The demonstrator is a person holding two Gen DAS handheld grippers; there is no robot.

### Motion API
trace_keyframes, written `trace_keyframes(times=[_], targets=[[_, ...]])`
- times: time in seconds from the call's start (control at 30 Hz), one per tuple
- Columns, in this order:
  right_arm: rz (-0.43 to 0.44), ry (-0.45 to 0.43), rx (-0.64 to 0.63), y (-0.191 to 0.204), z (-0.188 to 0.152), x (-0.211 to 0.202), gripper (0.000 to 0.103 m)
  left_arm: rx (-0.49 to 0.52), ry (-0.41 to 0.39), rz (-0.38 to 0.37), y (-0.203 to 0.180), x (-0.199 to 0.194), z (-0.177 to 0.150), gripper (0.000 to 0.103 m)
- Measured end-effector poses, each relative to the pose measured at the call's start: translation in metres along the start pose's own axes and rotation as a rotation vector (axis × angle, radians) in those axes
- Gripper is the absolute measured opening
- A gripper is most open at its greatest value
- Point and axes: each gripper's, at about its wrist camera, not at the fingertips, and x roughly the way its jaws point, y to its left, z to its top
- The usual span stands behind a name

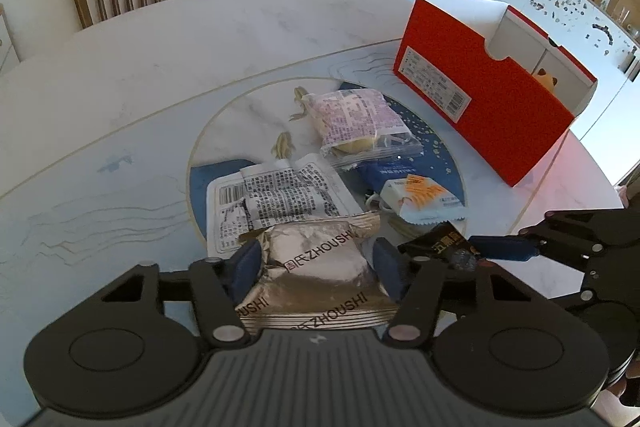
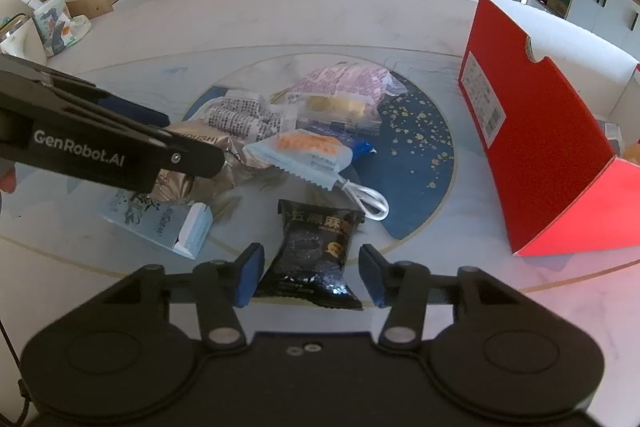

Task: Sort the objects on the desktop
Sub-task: 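Grasp the black packet with the right gripper while the left gripper grasps the silver ZHOUSHI packet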

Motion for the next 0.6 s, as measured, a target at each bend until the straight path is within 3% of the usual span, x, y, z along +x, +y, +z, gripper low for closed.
trace_keyframes(times=[0.6], targets=[[-0.009,-0.007,0.008,0.0,-0.004,-0.013,0.033,-0.018,-0.006,-0.005,0.003,0.0,-0.002,0.044]])
